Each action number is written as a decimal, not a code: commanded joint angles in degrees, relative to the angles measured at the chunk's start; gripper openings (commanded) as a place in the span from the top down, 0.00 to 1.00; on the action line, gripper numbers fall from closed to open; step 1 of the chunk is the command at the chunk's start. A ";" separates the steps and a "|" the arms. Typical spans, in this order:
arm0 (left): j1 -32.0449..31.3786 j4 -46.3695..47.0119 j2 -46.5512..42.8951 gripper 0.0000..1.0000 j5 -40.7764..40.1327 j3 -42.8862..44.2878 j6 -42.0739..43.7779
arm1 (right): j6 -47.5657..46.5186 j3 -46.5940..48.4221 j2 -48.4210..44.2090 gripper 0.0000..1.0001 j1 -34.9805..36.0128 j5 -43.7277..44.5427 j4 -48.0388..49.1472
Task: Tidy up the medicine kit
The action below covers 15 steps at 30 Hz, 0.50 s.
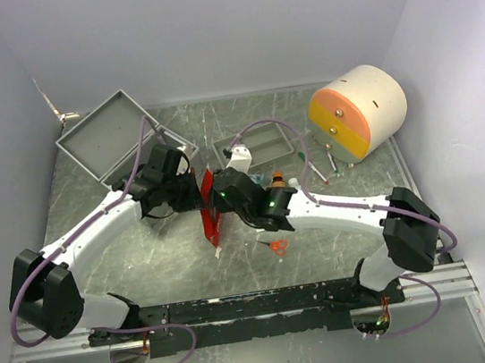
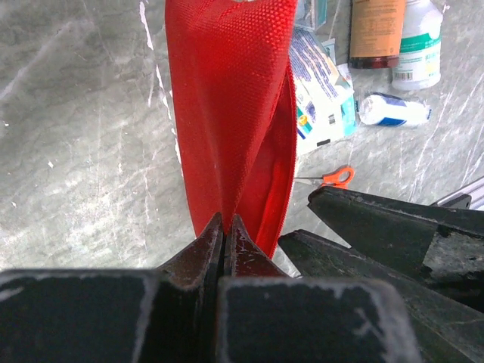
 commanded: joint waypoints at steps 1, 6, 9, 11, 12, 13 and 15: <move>-0.51 1.92 -1.18 0.93 2.37 0.38 3.21 | 1.94 3.37 1.65 0.72 -0.22 -3.16 -8.10; -0.51 2.27 -1.82 0.93 2.95 -0.36 4.63 | 4.03 5.03 4.15 0.78 -0.42 -2.91 -10.05; -0.49 2.32 -2.22 0.93 3.77 -0.57 5.44 | 4.40 4.83 4.91 0.81 -1.23 -4.09 -9.01; -0.45 2.07 -2.67 0.93 3.83 -0.57 6.14 | 4.75 4.89 5.22 0.82 -1.64 -4.48 -9.20; -0.51 1.89 -2.93 0.93 3.83 -0.55 6.57 | 4.95 4.69 4.92 0.82 -1.91 -4.50 -9.21; -0.52 1.85 -3.27 0.93 4.03 -0.59 7.15 | 5.04 4.26 4.40 0.82 -2.16 -4.50 -8.95; -0.51 1.67 -3.93 0.93 4.16 -0.76 8.01 | 4.93 3.35 2.88 0.82 -3.01 -5.30 -8.29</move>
